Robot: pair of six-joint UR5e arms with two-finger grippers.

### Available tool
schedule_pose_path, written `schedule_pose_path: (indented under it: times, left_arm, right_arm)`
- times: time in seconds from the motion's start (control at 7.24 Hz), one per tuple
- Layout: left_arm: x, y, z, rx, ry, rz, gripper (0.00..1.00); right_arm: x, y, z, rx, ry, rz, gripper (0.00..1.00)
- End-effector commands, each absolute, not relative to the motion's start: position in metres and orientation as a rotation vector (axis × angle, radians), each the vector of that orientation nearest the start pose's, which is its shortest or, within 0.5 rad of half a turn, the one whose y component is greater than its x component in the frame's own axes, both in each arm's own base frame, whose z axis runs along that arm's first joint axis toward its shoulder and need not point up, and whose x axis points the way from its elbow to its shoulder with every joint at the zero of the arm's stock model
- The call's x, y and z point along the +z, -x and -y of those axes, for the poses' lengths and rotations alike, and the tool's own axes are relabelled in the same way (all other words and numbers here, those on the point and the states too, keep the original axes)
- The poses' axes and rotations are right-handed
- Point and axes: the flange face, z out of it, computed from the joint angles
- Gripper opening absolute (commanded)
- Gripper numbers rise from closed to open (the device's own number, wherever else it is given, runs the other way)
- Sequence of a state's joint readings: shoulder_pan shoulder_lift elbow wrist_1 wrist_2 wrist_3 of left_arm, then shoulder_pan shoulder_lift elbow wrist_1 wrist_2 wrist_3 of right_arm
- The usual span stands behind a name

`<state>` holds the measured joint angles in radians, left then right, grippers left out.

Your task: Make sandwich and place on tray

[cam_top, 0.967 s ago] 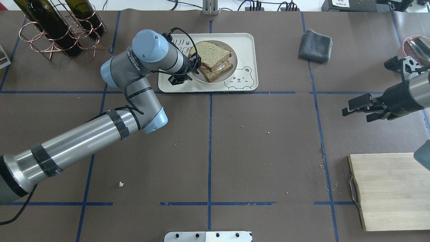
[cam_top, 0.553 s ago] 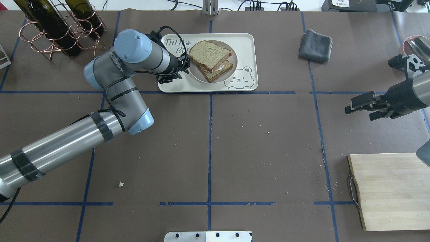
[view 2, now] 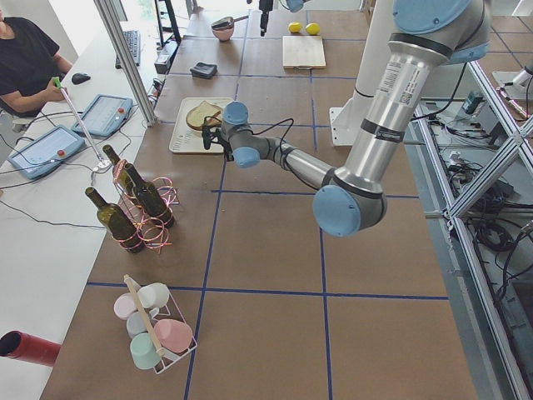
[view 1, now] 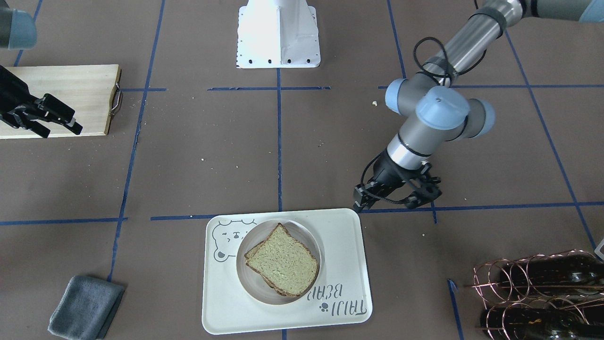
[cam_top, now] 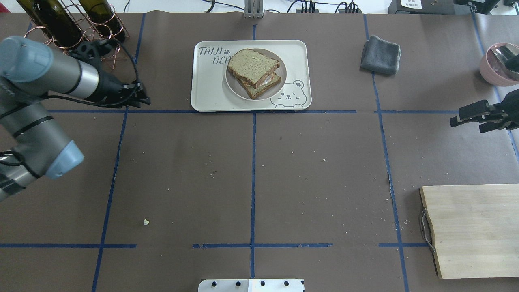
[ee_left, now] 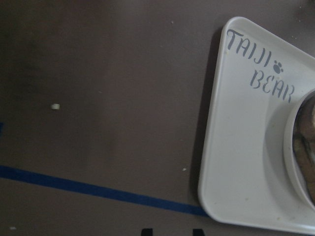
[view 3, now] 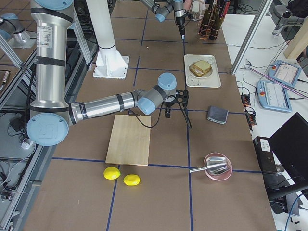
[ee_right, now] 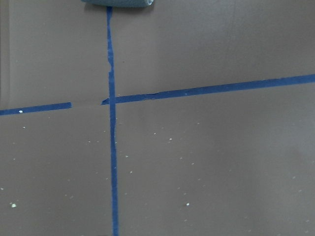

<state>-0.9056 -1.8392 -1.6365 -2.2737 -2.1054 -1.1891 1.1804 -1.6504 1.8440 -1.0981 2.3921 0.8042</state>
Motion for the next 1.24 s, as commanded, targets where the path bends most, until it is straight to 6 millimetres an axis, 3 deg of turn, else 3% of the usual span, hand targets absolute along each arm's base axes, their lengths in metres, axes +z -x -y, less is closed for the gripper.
schedule_pose_path:
  times: [0.0,0.14,0.28,0.41,0.55,0.69,0.83,0.97,1.11]
  left_arm:
    - [0.479,-0.152,0.508,0.125,-0.428,-0.86,0.4]
    - [0.502,-0.073,0.517,0.222,-0.472,-0.764,0.51]
    - [0.517,-0.001,0.523,0.266,-0.452,-0.677,0.51]
    - [0.533,0.058,0.525,0.282,-0.371,-0.621,0.51]
    - [0.526,0.093,0.538,0.269,-0.291,-0.614,0.52]
    - [0.537,0.101,0.535,0.22,-0.186,-0.667,0.53]
    - [0.57,0.091,0.504,0.199,-0.135,-0.777,0.83]
    - [0.588,0.091,0.49,0.197,-0.136,-0.786,1.0]
    - [0.609,0.089,0.457,0.188,-0.116,-0.79,1.0]
  right_arm:
    - [0.544,0.056,0.472,0.004,-0.076,0.894,1.0]
    - [0.552,0.03,0.478,-0.071,-0.078,0.851,1.0]
    - [0.553,0.002,0.483,-0.087,-0.078,0.836,1.0]
    - [0.564,-0.016,0.482,-0.098,-0.071,0.828,1.0]
    - [0.583,-0.025,0.482,-0.103,-0.056,0.828,1.0]
    - [0.6,-0.028,0.482,-0.108,-0.036,0.827,1.0]
    - [0.611,-0.027,0.486,-0.121,-0.025,0.828,1.0]
    - [0.613,-0.027,0.487,-0.12,-0.022,0.828,1.0]
    - [0.612,-0.026,0.487,-0.122,-0.021,0.832,1.0]
